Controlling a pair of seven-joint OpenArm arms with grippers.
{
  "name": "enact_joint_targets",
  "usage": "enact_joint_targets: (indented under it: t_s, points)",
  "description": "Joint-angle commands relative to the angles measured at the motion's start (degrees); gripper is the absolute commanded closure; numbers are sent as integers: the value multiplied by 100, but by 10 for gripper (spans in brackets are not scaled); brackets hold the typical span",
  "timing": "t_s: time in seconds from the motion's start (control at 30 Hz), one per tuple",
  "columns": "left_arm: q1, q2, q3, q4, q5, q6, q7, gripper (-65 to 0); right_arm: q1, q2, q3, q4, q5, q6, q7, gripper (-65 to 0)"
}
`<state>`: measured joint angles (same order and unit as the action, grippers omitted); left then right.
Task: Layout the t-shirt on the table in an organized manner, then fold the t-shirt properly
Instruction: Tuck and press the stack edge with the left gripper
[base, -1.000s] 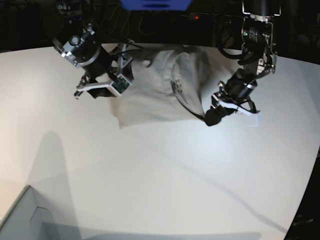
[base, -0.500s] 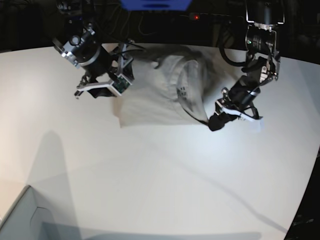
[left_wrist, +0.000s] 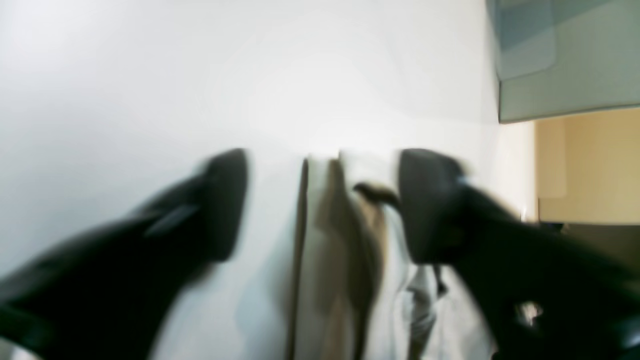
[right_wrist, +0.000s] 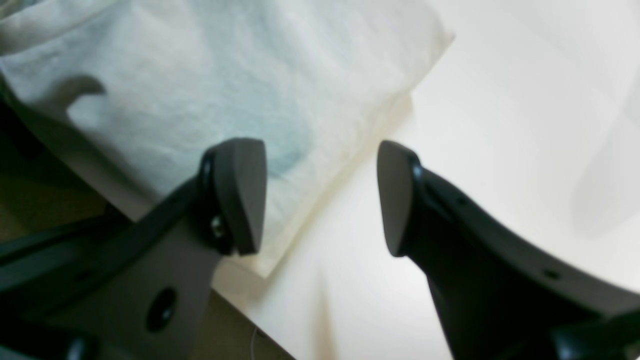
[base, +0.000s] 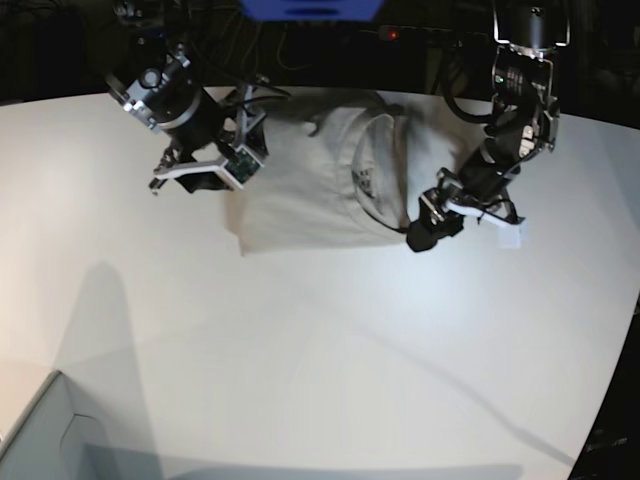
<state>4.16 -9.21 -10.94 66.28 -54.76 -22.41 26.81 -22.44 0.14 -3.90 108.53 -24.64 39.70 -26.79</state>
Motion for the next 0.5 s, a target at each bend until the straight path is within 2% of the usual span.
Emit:
enact_joint_targets:
  t_s: [0.0,0.1,0.2,0.33,0.47]
  points:
    - [72,-50,-18,225,-111,-110,-65,-551,-3,-10,-1,105,69,30,107,-338]
    - [406,-41,17,594,-234,-110,-65,-645,-55,-10,-1,105,69,30,116,-338]
    - [661,64,26,673,-260,-110,-65,-650,-55,-10,-1,105,69,30,107,-338]
    - [863,398,26,585,-198,-110,-65,-650,-55,-10,-1,105,69,30,107,-338]
    - [933,504,254,541,-198,-75,-74,-650,-55,-10,-10,105,69,30,107,-338]
